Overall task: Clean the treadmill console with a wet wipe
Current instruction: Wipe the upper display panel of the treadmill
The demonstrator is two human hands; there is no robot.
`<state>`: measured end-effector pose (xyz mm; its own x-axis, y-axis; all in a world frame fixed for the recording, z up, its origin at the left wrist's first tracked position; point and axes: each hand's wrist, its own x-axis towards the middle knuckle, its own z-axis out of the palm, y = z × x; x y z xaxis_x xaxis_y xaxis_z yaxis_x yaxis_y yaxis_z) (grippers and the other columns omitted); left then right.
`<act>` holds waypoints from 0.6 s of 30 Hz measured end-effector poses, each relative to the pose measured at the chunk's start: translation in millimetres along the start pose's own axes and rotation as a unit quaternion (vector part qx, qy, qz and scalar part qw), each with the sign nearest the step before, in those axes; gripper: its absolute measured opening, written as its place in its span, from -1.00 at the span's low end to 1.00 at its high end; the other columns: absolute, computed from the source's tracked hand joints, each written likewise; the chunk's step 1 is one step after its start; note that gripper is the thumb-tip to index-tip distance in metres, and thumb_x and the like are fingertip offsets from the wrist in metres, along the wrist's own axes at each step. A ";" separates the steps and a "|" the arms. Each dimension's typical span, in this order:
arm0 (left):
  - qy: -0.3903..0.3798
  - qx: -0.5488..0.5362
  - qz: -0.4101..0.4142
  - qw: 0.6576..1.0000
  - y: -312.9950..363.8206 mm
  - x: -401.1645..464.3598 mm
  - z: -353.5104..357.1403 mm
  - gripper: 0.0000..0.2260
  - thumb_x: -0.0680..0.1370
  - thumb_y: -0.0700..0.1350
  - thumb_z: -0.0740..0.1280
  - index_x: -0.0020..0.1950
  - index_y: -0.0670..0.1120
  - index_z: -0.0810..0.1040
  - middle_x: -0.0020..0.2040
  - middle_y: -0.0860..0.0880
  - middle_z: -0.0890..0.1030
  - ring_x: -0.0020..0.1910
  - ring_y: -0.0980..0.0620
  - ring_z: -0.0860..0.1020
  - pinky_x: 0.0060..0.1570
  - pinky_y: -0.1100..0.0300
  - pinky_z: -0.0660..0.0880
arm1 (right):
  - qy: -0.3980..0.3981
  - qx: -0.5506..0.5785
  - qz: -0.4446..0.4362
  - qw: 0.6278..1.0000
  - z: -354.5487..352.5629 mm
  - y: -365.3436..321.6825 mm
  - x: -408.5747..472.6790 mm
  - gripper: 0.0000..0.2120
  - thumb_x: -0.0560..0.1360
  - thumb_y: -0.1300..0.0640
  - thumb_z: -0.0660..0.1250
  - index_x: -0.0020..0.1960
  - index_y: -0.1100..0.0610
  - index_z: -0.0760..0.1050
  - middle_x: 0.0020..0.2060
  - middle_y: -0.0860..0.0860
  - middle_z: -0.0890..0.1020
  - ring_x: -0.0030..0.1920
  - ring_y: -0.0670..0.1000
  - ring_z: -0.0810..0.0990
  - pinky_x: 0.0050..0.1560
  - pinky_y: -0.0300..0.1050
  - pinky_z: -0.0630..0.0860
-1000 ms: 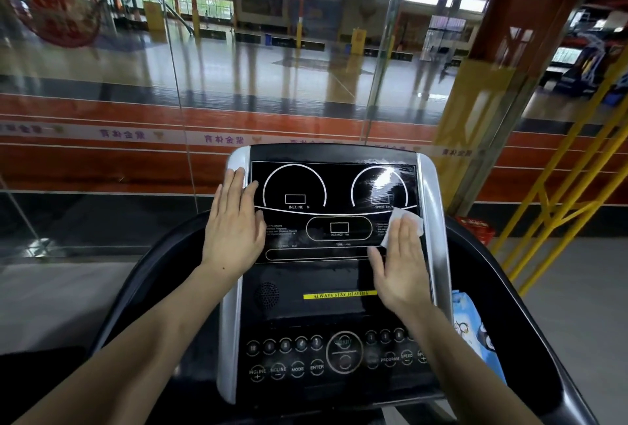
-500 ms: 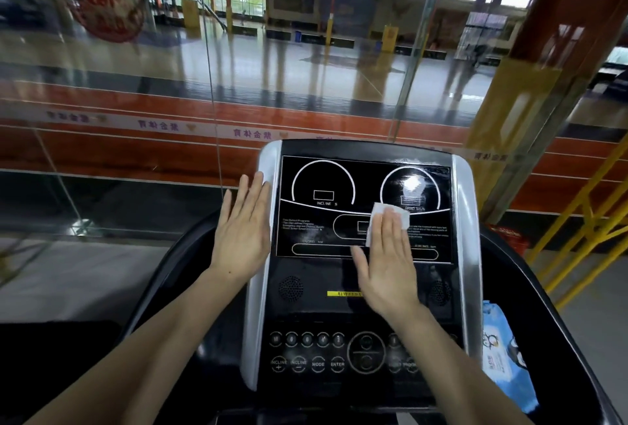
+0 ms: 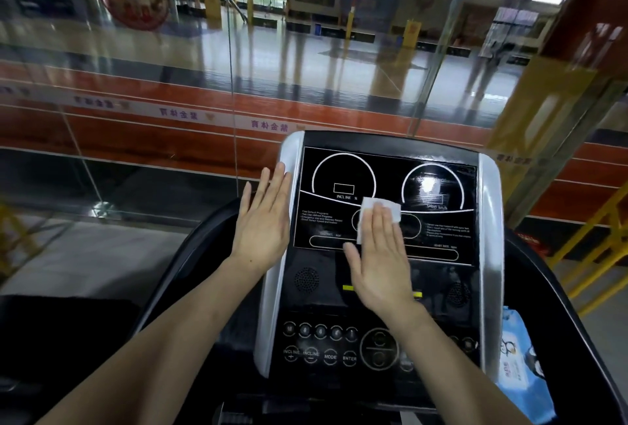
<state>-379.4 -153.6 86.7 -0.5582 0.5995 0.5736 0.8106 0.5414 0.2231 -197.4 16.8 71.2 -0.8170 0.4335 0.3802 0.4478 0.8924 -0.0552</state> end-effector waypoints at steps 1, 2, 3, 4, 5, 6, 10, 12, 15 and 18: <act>-0.002 -0.003 -0.001 1.000 0.5 0.0 -0.6 -0.43 0.69 -0.12 -0.06 0.71 -0.05 -0.10 0.72 0.02 -0.18 0.70 -0.03 -0.18 0.65 -0.17 -0.07 | -0.002 -0.001 -0.029 1.000 3.4 -17.5 3.6 -0.26 0.69 -0.28 -0.31 0.69 0.19 -0.16 0.69 0.12 -0.15 0.68 0.05 -0.27 0.68 0.09 -0.15; -0.004 -0.008 -0.001 1.000 0.5 0.3 -1.2 -0.43 0.69 -0.11 -0.06 0.72 -0.05 -0.09 0.72 0.03 -0.17 0.70 -0.02 -0.17 0.65 -0.17 -0.09 | -0.006 -0.004 -0.070 0.998 7.0 -33.5 6.2 -0.25 0.69 -0.29 -0.29 0.69 0.19 -0.13 0.69 0.12 -0.13 0.68 0.06 -0.25 0.68 0.09 -0.16; -0.010 -0.015 0.002 1.000 -0.3 0.8 -2.2 -0.44 0.70 -0.11 -0.05 0.72 -0.04 -0.09 0.72 0.04 -0.16 0.69 -0.01 -0.17 0.65 -0.16 -0.10 | -0.011 -0.008 -0.110 0.994 10.2 -44.4 7.4 -0.26 0.70 -0.28 -0.24 0.70 0.18 -0.09 0.69 0.12 -0.11 0.68 0.06 -0.22 0.67 0.08 -0.16; -0.017 -0.021 0.006 1.000 -1.9 1.4 -3.5 -0.45 0.72 -0.10 -0.03 0.72 -0.03 -0.09 0.72 0.05 -0.16 0.69 0.00 -0.18 0.65 -0.16 -0.12 | -0.014 -0.016 -0.142 0.990 11.1 -47.8 7.8 -0.28 0.71 -0.27 -0.18 0.70 0.18 -0.05 0.69 0.11 -0.08 0.69 0.05 -0.19 0.67 0.08 -0.13; -0.024 -0.022 0.011 0.999 -4.2 1.9 -5.3 -0.46 0.73 -0.07 -0.04 0.72 -0.01 -0.09 0.72 0.06 -0.17 0.69 0.01 -0.20 0.65 -0.15 -0.14 | -0.015 -0.026 -0.163 0.986 9.8 -43.5 8.3 -0.29 0.72 -0.26 -0.13 0.70 0.18 -0.03 0.69 0.10 -0.06 0.69 0.04 -0.16 0.67 0.07 -0.10; -0.030 -0.016 0.015 0.999 -7.1 2.1 -7.7 -0.47 0.74 -0.03 -0.07 0.72 0.00 -0.10 0.72 0.08 -0.17 0.69 0.01 -0.21 0.65 -0.15 -0.15 | -0.016 -0.036 -0.174 0.984 7.3 -33.6 8.4 -0.29 0.72 -0.26 -0.10 0.70 0.17 -0.03 0.69 0.09 -0.05 0.69 0.02 -0.15 0.66 0.06 -0.07; -0.051 0.022 0.027 0.998 -14.5 3.4 -15.8 -0.48 0.74 0.06 -0.15 0.71 0.04 -0.12 0.71 0.11 -0.17 0.68 0.02 -0.24 0.65 -0.16 -0.17 | -0.003 -0.044 -0.114 0.993 -12.3 4.9 29.7 -0.30 0.71 -0.26 -0.17 0.70 0.13 -0.12 0.69 0.06 -0.10 0.68 0.00 -0.21 0.67 0.02 -0.14; -0.055 0.024 0.027 0.998 -13.9 3.3 -15.8 -0.49 0.76 0.03 -0.12 0.71 0.04 -0.13 0.71 0.11 -0.19 0.68 0.02 -0.24 0.65 -0.17 -0.15 | -0.002 -0.021 -0.085 0.996 -18.7 -5.0 52.0 -0.32 0.71 -0.25 -0.22 0.69 0.11 -0.17 0.68 0.05 -0.16 0.67 -0.01 -0.27 0.68 0.01 -0.19; -0.060 0.020 0.021 0.998 -13.2 2.3 -15.4 -0.49 0.76 0.04 -0.12 0.71 0.04 -0.14 0.71 0.12 -0.22 0.68 0.03 -0.25 0.65 -0.16 -0.18 | -0.013 -0.014 -0.156 0.988 -15.4 -34.3 53.8 -0.34 0.72 -0.22 -0.19 0.70 0.12 -0.12 0.69 0.06 -0.12 0.68 0.01 -0.24 0.67 0.04 -0.19; -0.069 0.029 0.021 0.997 -14.3 3.3 -18.7 -0.48 0.74 0.07 -0.16 0.71 0.06 -0.15 0.70 0.13 -0.23 0.68 0.03 -0.26 0.64 -0.17 -0.20 | -0.030 -0.038 -0.252 0.967 -2.1 -32.1 22.6 -0.36 0.73 -0.20 -0.08 0.70 0.12 0.03 0.69 0.08 0.03 0.69 0.02 -0.09 0.67 0.06 -0.06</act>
<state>-389.6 -170.4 100.1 -0.5463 0.6958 0.4662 0.8245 0.5449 0.1529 -229.4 -2.3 83.5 -0.9568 -0.0453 0.2873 0.0112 0.9814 0.1918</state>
